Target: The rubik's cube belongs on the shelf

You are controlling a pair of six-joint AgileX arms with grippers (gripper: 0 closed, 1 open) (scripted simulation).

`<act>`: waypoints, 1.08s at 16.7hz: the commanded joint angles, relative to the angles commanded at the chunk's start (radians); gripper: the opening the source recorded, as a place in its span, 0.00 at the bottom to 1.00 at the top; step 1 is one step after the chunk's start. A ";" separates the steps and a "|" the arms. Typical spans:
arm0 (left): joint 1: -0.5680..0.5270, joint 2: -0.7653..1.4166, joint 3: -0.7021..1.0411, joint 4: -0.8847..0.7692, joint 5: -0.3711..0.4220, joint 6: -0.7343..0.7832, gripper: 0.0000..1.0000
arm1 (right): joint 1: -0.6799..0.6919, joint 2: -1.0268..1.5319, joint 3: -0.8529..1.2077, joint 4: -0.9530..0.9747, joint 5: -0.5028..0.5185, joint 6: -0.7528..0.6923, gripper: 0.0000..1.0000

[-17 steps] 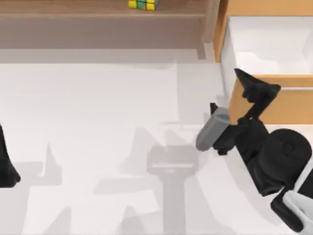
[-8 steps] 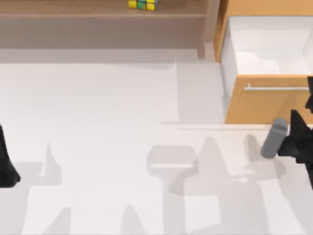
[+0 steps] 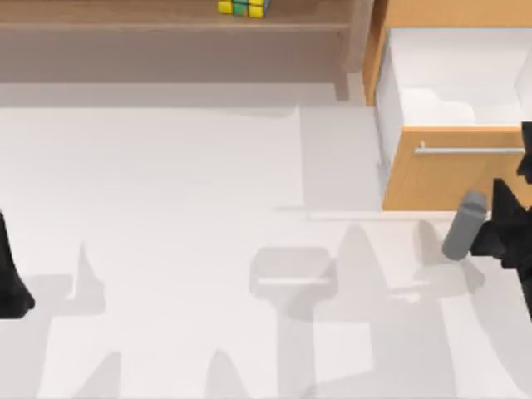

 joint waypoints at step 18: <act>0.000 0.000 0.000 0.000 0.000 0.000 1.00 | -0.024 0.005 0.051 -0.046 -0.024 0.000 0.25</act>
